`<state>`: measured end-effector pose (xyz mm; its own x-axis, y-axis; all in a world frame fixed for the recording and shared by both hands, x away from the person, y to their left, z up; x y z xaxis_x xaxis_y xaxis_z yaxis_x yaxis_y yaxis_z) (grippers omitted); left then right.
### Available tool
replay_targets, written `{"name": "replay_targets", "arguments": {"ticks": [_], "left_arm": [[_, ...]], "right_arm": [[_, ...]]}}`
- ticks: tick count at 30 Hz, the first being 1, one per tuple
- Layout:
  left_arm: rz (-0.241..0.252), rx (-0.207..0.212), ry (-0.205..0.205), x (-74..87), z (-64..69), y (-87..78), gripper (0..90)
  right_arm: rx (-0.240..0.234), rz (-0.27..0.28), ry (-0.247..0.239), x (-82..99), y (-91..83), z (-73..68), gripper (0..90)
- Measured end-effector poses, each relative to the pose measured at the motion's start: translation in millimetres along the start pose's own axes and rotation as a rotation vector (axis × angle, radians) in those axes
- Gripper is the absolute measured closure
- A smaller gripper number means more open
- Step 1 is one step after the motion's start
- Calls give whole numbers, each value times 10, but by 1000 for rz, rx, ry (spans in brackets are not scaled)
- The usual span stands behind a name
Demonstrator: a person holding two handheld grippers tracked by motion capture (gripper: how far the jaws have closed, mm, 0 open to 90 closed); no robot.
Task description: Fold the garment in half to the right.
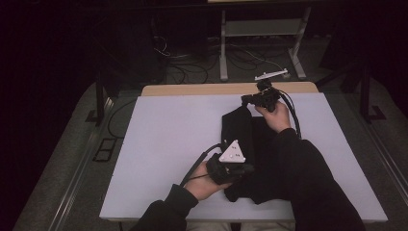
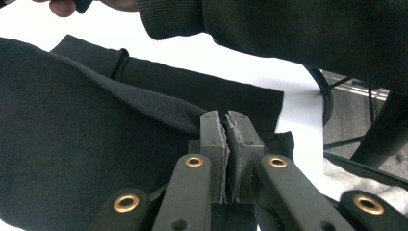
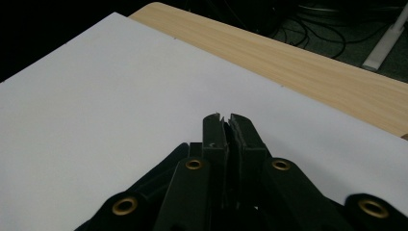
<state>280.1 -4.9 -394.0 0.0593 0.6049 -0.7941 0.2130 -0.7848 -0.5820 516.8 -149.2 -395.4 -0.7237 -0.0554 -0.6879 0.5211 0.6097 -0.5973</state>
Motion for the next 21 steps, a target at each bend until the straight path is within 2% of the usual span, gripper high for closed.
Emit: {"name": "replay_targets", "arguments": {"ticks": [21], "left_arm": [[-1,42,13,-133,12,277,849]], "right_arm": [[38,14,30,93,-191,286,843]]}}
Point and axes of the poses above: each handheld gripper's, and its own axes: y roughly forward along the jaws, x roughly out of its underside, z roughly to its right, the point moved 4 cm from there along y, roughly forward along the jaws, and after that the axes turned 15 degrees about y, right-handed, at the moved point
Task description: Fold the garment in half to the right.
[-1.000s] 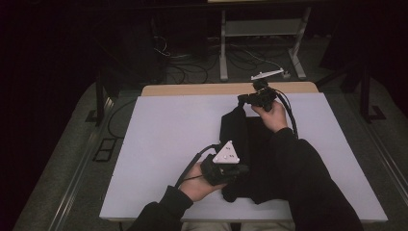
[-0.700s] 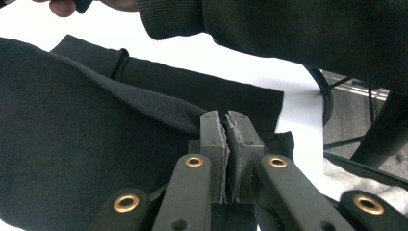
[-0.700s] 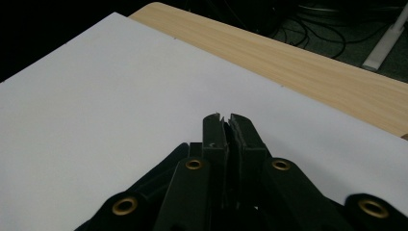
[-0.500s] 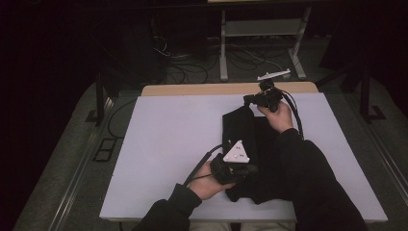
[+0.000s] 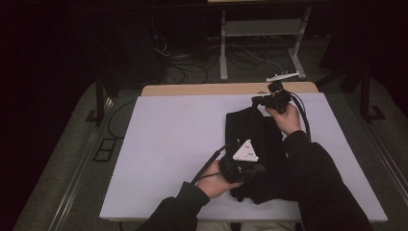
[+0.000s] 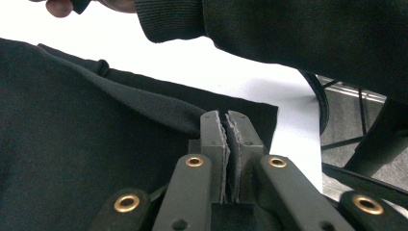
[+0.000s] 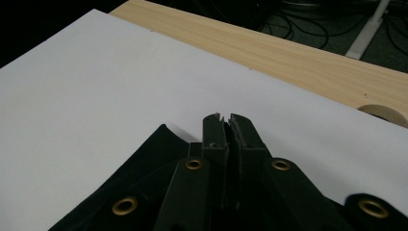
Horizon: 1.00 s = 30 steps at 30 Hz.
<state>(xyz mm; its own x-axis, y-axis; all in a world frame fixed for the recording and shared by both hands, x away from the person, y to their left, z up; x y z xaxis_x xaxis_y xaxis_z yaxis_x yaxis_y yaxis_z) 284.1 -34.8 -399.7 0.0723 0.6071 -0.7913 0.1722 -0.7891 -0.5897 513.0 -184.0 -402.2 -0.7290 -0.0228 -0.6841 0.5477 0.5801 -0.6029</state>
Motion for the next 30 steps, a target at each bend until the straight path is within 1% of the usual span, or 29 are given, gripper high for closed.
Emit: {"name": "replay_targets", "arguments": {"ticks": [11,19,27,30], "left_arm": [[4,25,-5,-52,11,171,849],[9,37,-2,-128,4,293,849],[11,47,-1,-193,1,413,849],[5,55,7,-200,6,458,849]], "right_arm": [[20,1,7,19,-87,116,842],[37,1,26,44,-150,242,843],[46,-5,45,99,-161,363,843],[50,-8,49,117,-163,396,843]]}}
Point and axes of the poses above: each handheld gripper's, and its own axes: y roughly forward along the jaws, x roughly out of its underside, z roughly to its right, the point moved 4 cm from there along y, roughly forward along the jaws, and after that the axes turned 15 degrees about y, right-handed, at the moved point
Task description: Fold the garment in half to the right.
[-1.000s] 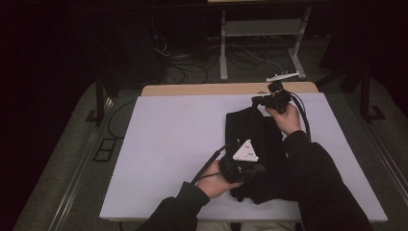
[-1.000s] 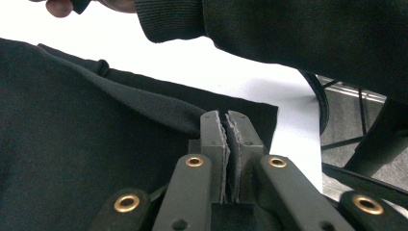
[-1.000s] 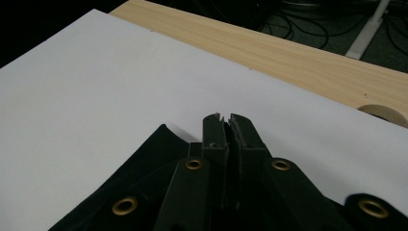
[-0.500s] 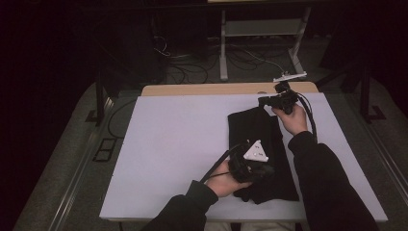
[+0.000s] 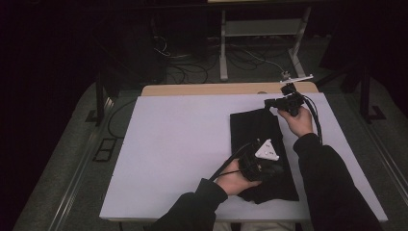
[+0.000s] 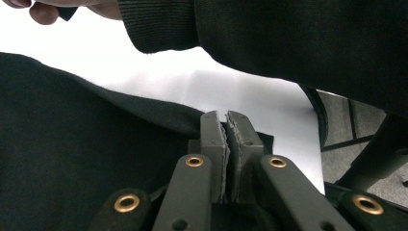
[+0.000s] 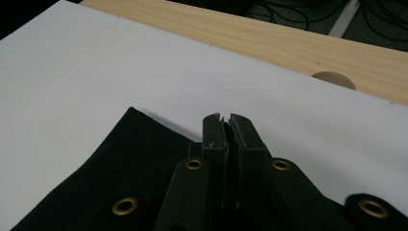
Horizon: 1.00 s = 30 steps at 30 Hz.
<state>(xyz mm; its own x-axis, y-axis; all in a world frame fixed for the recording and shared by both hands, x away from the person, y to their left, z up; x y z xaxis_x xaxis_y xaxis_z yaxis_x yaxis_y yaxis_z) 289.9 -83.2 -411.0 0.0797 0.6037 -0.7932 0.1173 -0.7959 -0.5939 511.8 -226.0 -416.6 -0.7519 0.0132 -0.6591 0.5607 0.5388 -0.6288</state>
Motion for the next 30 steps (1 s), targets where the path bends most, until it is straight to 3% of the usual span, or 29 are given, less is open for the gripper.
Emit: {"name": "replay_targets", "arguments": {"ticks": [15,20,30], "left_arm": [[-19,21,-9,21,-18,160,849],[-16,26,-30,17,-23,218,849],[-44,38,-19,16,-1,323,849]], "right_arm": [[23,-23,34,93,18,166,842],[31,-30,45,138,41,247,842],[27,-32,65,180,37,325,841]]}}
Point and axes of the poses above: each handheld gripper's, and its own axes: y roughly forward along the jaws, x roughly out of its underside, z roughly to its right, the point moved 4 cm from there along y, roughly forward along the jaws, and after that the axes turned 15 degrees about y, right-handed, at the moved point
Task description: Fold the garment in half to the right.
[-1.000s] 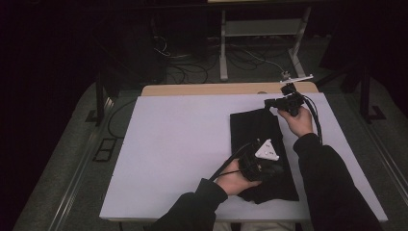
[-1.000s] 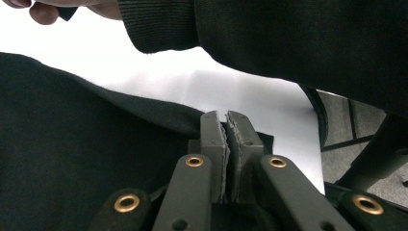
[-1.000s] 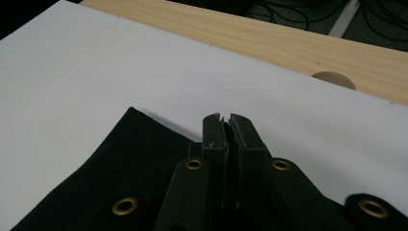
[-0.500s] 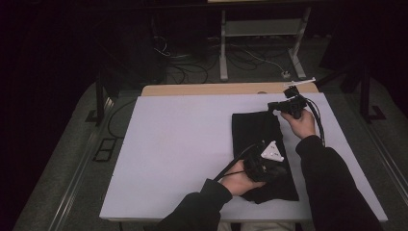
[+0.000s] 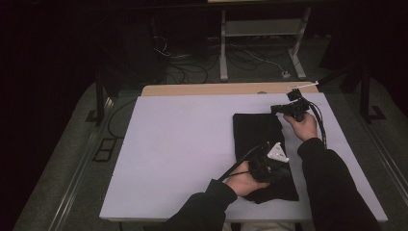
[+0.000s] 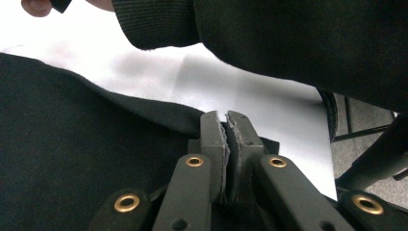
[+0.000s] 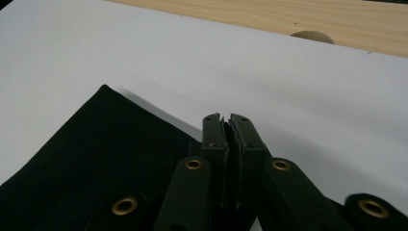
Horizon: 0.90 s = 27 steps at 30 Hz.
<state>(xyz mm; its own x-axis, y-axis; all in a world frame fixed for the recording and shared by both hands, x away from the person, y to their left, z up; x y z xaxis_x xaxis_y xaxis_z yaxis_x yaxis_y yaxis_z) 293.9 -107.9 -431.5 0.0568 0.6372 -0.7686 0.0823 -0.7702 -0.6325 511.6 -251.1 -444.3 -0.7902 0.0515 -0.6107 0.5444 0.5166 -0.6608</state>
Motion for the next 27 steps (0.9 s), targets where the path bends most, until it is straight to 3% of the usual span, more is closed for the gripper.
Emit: {"name": "replay_targets", "arguments": {"ticks": [4,8,13,20,23,27], "left_arm": [[-4,0,-5,12,-8,24,849],[-4,0,-16,18,-12,38,850],[-12,-5,-6,11,10,59,850],[-49,9,48,-41,55,113,852],[-51,18,47,-75,71,151,853],[-67,24,60,-108,79,194,853]], "right_arm": [[-7,-13,18,15,10,11,822],[-1,-2,51,23,-20,41,730],[32,42,53,35,-136,78,571],[50,65,49,64,-285,105,284],[49,73,41,70,-361,101,190],[53,92,34,87,-449,93,133]]}}
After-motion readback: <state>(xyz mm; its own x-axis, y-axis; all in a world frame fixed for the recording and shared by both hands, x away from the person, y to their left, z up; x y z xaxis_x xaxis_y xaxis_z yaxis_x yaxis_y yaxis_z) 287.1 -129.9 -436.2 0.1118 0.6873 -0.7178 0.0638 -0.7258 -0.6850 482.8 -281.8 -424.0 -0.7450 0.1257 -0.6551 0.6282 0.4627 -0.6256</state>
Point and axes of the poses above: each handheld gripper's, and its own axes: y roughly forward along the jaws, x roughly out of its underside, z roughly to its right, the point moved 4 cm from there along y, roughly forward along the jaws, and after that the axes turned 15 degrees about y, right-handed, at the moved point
